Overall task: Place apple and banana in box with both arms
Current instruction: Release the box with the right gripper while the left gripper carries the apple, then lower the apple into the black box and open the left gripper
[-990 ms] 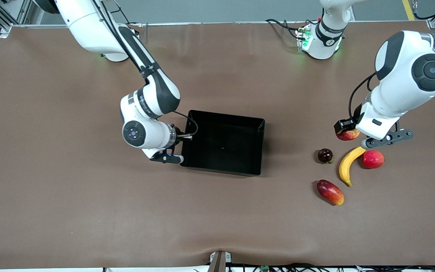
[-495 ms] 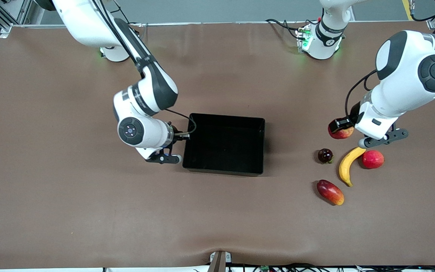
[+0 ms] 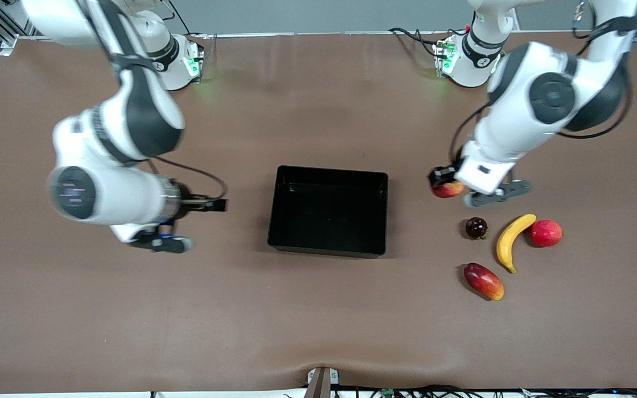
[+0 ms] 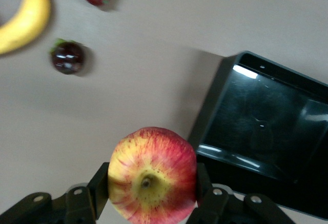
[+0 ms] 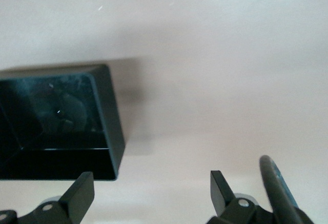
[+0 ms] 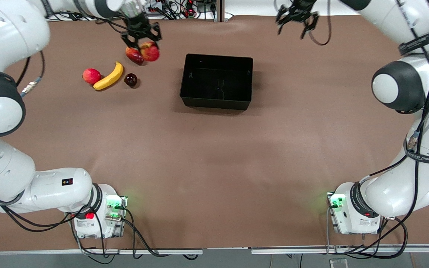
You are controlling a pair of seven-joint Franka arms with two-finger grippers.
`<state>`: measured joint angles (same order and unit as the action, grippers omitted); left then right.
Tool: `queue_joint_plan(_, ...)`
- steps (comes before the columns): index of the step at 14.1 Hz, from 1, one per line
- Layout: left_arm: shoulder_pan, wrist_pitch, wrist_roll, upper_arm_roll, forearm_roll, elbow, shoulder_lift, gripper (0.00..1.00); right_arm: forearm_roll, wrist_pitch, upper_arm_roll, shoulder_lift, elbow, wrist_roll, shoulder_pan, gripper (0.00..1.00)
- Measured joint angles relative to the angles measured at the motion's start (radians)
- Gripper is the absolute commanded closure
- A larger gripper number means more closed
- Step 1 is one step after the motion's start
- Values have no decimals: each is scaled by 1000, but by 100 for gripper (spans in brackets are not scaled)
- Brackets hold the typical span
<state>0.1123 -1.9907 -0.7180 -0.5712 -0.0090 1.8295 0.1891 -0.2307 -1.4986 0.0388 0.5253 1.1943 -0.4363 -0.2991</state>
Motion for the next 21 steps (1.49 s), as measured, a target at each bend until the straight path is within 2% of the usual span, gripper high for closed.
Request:
queue_joint_plan(3, -102, -98, -70, -1, 15, 10, 71, 100, 42, 40, 9, -16, -25, 0, 68, 0)
queue_joint_plan(7, -223, -181, -156, -1, 134, 9, 163, 100, 156, 57, 12, -80, -36, 88, 170, 0)
queue_joint_plan(9, -257, -226, -175, -1, 155, 6, 201, 100, 166, 60, 13, -118, -36, 221, 222, 0)
queue_joint_plan(13, -275, -264, -228, 0, 258, -13, 299, 100, 178, 72, 13, -202, -1, 314, 307, 0)
queue_joint_plan(16, -295, -295, -336, 0, 381, -29, 385, 100, 196, 54, 11, -327, 119, 331, 315, 0)
queue_joint_plan(19, -302, -315, -349, 0, 467, -35, 452, 100, 199, -58, 9, -476, 342, 331, 315, 0)
queue_joint_plan(21, -309, -336, -351, 0, 494, -39, 488, 100, 201, -95, 9, -519, 424, 352, 315, 0)
